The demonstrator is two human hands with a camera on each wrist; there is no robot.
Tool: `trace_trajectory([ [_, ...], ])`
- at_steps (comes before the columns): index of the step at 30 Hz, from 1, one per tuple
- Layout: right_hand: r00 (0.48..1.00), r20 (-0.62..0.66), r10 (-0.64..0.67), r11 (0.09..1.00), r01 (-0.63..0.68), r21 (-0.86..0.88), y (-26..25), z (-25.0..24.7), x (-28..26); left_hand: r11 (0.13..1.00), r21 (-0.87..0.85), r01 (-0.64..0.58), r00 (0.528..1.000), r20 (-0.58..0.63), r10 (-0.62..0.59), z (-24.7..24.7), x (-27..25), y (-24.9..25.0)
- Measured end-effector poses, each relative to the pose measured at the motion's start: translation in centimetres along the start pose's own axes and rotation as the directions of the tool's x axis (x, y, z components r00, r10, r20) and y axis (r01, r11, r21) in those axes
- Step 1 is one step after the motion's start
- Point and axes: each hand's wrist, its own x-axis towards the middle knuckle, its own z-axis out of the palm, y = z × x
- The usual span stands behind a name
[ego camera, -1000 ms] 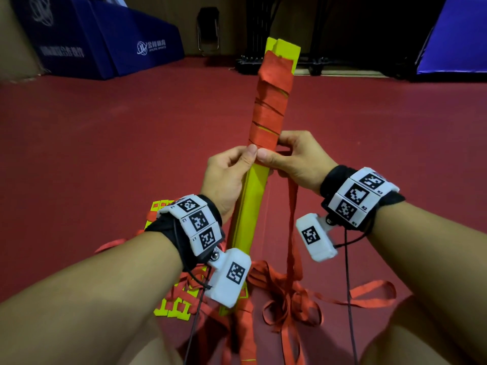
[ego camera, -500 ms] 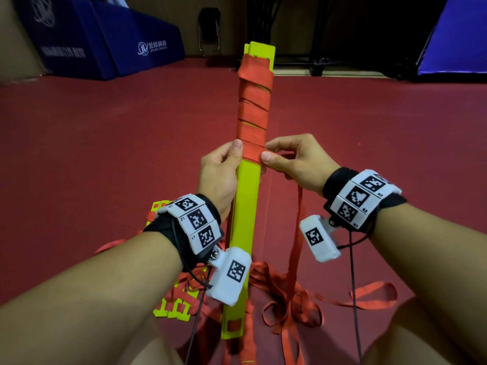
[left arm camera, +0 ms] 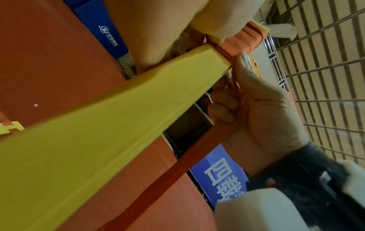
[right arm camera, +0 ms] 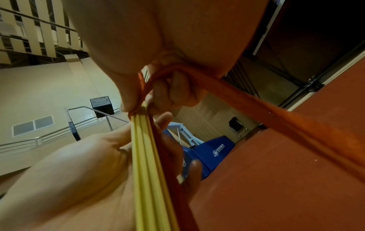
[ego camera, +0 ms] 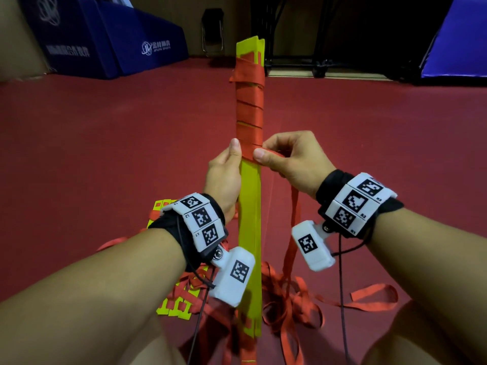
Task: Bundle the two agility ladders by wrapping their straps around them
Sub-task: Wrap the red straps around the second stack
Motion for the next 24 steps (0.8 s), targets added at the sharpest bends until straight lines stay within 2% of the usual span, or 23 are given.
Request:
trace_trajectory([
  [4, 0.998, -0.052, -0.033, 0.995, 0.028, -0.095, 0.0, 0.8, -0.1, 0.992, 0.118, 0.043, 0.998, -0.042, -0.039, -0.1, 0.0, 0.2],
  [7, 0.998, -0.054, -0.027, 0.994, 0.022, -0.104, 0.2, 1.2, -0.2, 0.994, 0.089, 0.07, 0.997, -0.03, -0.067, -0.1, -0.1, 0.1],
  [11, 1.0, 0.0, -0.019, 1.0, 0.019, -0.017, 0.0, 1.5, -0.4, 0.996, 0.054, 0.068, 0.998, -0.011, -0.068, 0.1, -0.1, 0.1],
  [17, 0.993, 0.117, -0.03, 0.991, 0.014, 0.133, 0.0, 1.0, -0.3, 0.997, 0.001, 0.078, 0.996, -0.049, -0.077, -0.3, 0.8, -0.1],
  [19, 0.989, 0.144, -0.033, 0.991, 0.013, 0.133, 0.0, 0.9, -0.3, 0.994, -0.048, 0.103, 0.994, -0.034, -0.104, -0.4, 0.8, -0.2],
  [24, 0.993, 0.115, 0.011, 0.988, -0.028, 0.15, 0.2, 1.1, -0.2, 0.982, -0.101, 0.162, 0.987, 0.024, -0.16, 0.1, 0.1, 0.2],
])
